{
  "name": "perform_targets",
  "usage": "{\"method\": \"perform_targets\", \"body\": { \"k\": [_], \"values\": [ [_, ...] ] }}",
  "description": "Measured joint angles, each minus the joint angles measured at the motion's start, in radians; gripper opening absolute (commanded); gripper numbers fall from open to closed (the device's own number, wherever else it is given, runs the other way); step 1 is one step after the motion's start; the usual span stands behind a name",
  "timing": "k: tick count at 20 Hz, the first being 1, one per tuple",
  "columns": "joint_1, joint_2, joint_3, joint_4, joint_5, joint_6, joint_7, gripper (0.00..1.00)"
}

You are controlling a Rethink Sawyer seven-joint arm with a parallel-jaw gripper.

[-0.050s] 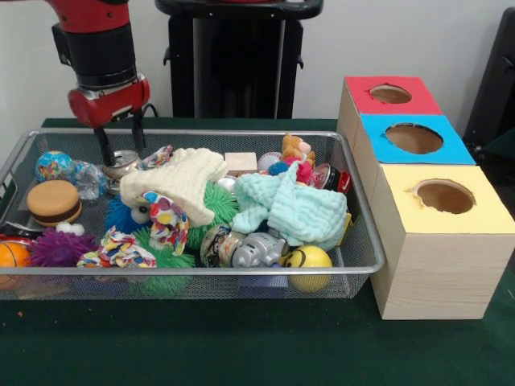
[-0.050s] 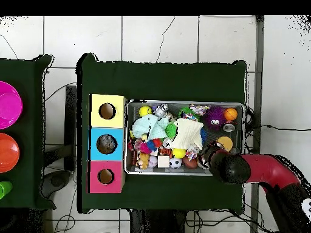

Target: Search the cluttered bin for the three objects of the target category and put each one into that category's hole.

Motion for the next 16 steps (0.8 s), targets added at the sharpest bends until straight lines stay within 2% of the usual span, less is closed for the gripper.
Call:
{"method": "perform_targets", "body": {
  "k": [9, 16],
  "values": [
    [-0.024, -0.010, 0.086, -0.008, 0.000, 0.113, -0.077, 1.00],
    [-0.061, 0.013, 0.118, -0.036, -0.001, 0.123, -0.166, 1.00]
  ]
}}
